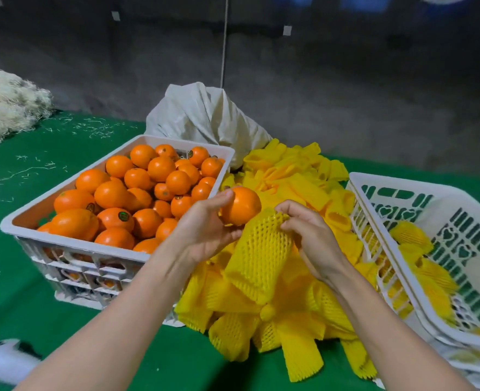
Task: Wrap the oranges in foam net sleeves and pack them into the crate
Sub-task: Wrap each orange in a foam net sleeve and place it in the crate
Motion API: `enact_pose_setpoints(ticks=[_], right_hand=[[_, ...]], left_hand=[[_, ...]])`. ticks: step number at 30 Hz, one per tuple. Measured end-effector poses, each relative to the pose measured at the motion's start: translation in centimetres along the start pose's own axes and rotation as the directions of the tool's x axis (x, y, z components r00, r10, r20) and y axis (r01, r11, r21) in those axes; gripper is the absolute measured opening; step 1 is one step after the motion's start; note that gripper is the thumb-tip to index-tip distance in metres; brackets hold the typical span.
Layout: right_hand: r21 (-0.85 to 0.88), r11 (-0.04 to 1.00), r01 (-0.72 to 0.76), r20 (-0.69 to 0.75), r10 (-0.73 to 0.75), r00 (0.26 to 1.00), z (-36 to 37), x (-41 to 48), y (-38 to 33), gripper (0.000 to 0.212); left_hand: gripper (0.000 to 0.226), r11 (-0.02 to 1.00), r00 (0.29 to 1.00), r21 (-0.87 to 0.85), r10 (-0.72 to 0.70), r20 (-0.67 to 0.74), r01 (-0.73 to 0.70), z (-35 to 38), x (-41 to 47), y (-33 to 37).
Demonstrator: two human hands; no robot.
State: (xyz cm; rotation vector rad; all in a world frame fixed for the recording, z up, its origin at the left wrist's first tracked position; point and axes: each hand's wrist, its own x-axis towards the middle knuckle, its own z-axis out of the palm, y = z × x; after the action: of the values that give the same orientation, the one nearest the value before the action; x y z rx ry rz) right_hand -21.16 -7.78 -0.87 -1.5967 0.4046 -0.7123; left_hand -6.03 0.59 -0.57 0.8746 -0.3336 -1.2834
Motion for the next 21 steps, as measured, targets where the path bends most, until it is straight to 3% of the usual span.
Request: enact_pose_setpoints(ticks=[2,5,7,11,15,19,21], right_hand=[[0.101,0.993,-0.058,0.001,0.058,0.998,-0.8,-0.6,-0.1,0.015],[0.268,0.949,-0.169,0.161,0.129,0.979,-1.6,-1.7,-0.4,0.018],[0.209,0.958,-0.197,0.213,0.152,0.965,-1.8,-2.0,-0.2,0.017],[-0.080,0.995,-0.068,-0.051,0.064,0.997,-2.0,-1.6,0.7,0.034],[-0.317,0.947,0.058,-0.265,-0.147,0.953,-3.4,-1.3,1.7,0.037],[-0.284,0.958,0.031,-0.302,-0.120,0.946,-4.0,-1.3,2.5,0.028],[-0.246,0.969,0.014,-0.337,-0.100,0.936,-3.9,-1.4,2.6,0.024]], left_hand=[[0.042,0.997,0.999,-0.068,-0.039,0.000,0.038,1.2,0.3,-1.1],[0.044,0.991,0.991,-0.103,-0.092,-0.093,0.083,2.8,0.7,-2.8],[0.044,0.990,0.988,-0.088,-0.117,-0.105,0.108,3.6,0.8,-4.0],[0.034,0.998,0.998,-0.056,-0.013,-0.069,0.009,4.5,0.7,-5.8],[0.030,0.996,1.000,-0.089,0.005,-0.019,-0.006,4.5,0.9,-7.0],[0.032,0.997,0.991,-0.069,-0.032,0.128,0.041,4.0,0.5,-7.5],[0.036,1.000,0.983,0.022,0.003,0.183,-0.007,3.7,0.3,-7.7]])
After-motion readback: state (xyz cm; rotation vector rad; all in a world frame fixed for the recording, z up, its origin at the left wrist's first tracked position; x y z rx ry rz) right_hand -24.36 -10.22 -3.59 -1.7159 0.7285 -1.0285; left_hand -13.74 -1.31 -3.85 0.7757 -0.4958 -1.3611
